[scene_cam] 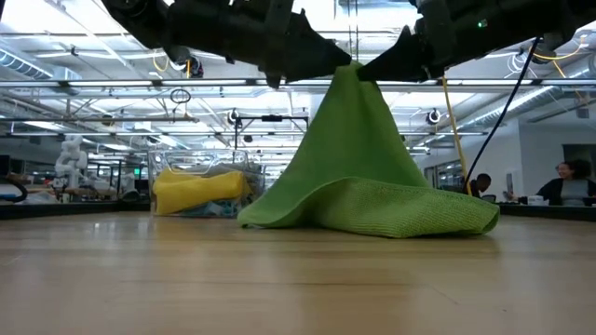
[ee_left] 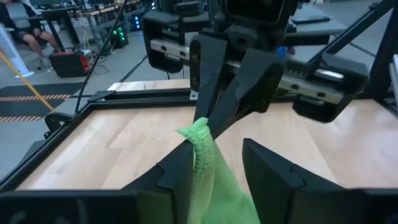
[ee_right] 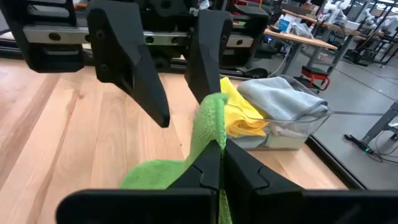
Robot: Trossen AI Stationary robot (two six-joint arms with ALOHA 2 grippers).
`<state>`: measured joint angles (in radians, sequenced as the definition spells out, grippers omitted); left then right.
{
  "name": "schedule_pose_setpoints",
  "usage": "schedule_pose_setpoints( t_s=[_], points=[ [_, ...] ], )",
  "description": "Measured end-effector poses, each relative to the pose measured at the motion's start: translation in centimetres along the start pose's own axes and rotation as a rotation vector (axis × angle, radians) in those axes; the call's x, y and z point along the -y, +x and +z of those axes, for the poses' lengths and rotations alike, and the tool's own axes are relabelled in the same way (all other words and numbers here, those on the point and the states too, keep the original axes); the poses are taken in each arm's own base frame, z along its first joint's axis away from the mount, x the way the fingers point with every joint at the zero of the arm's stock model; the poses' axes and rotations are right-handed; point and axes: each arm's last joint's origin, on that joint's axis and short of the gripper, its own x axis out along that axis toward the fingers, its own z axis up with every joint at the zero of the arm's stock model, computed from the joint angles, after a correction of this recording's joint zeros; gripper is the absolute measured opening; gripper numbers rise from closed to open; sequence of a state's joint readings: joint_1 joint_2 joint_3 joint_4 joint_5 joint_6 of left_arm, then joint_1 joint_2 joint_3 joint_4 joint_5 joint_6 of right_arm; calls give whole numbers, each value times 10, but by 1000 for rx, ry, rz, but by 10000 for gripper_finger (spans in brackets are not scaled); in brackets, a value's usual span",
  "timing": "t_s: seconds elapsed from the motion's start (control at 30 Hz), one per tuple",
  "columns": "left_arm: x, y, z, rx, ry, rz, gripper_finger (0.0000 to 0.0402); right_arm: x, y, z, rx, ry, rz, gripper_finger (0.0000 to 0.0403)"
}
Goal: Fold microfiber towels
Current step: Fold the green towel on the table
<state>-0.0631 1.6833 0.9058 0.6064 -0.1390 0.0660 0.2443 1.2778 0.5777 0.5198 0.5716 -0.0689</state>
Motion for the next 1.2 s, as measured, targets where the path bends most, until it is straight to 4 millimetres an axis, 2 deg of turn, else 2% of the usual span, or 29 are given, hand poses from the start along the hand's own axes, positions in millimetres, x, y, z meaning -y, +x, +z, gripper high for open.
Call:
schedule_pose_setpoints(
  t_s=[0.37,0.57,0.63,0.77,1.03,1.1,1.2],
  points=[
    [-5,10,-7,67,-19,16,72,0,0,0,3,-6,0,4],
    [-5,12,-8,93,14,19,10,0,0,0,0,-21,1,4],
    [-4,12,-7,93,20,17,8,-1,-1,0,-1,-30,4,8],
    [1,11,-9,73,60,13,5,-5,-11,0,-37,-27,43,39],
    [9,-8,8,1,170,-25,5,-3,-47,-23,-345,22,86,133],
    [9,-15,15,-9,173,-31,4,0,-50,-29,-407,13,65,152],
    [11,-24,22,-25,178,-41,11,6,-44,-34,-453,-26,30,177]
  ],
)
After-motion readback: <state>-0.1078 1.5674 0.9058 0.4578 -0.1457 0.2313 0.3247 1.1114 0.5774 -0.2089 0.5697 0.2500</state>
